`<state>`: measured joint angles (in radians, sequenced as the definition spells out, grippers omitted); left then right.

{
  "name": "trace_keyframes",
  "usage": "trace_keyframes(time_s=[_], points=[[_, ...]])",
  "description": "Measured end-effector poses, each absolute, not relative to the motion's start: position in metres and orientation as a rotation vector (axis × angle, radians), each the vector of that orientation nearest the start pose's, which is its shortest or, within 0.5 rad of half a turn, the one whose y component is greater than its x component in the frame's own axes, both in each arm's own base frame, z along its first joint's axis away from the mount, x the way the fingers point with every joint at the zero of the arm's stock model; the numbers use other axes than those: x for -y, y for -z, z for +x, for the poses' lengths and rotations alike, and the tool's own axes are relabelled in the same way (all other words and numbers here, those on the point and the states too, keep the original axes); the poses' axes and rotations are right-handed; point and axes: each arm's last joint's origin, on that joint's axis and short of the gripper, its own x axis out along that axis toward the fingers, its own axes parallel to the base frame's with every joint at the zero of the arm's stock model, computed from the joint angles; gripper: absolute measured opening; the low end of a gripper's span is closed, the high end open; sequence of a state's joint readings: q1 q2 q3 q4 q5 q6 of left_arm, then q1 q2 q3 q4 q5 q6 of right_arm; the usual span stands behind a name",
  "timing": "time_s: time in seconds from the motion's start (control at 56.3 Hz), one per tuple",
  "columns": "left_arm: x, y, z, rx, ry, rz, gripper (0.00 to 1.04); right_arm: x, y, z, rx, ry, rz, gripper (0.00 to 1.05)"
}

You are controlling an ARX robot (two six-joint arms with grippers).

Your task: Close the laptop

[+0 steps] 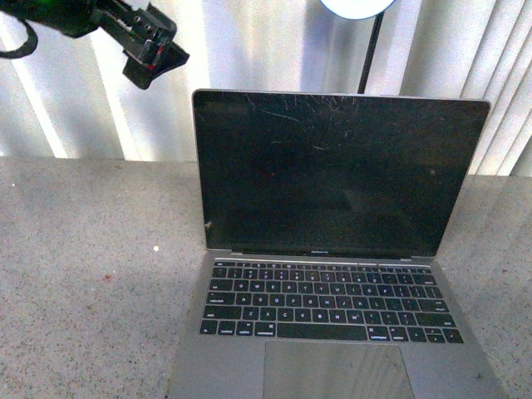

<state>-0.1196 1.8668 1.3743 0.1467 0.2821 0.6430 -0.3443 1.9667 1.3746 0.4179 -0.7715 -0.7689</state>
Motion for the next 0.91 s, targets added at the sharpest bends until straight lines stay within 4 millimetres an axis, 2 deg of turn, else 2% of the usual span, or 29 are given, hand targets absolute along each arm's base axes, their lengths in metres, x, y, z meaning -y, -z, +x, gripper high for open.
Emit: trace_keyframes(time_s=[0.16, 0.444, 0.746, 0.781, 0.817, 0.905], points=[[0.080, -0.269, 0.437, -0.194, 0.554, 0.751, 0.98, 0.109, -0.246, 0.444, -0.005, -0.579, -0.767, 0.97], [0.106, -0.274, 0.449, -0.197, 0.635, 0.874, 0.98, 0.072, -0.244, 0.463, -0.017, -0.727, -0.868, 0.97], [0.116, -0.278, 0.451, -0.238, 0.693, 0.939, 0.98, 0.056, -0.242, 0.466, -0.056, -0.810, -0.883, 0.97], [0.116, -0.277, 0.451, -0.243, 0.697, 0.941, 0.97, 0.054, -0.242, 0.466, -0.059, -0.816, -0.883, 0.96], [0.116, -0.277, 0.451, -0.246, 0.699, 0.945, 0.94, 0.052, -0.241, 0.466, -0.061, -0.823, -0.884, 0.89], [0.118, -0.275, 0.452, -0.254, 0.713, 0.948, 0.78, 0.049, -0.241, 0.466, -0.060, -0.831, -0.894, 0.75]])
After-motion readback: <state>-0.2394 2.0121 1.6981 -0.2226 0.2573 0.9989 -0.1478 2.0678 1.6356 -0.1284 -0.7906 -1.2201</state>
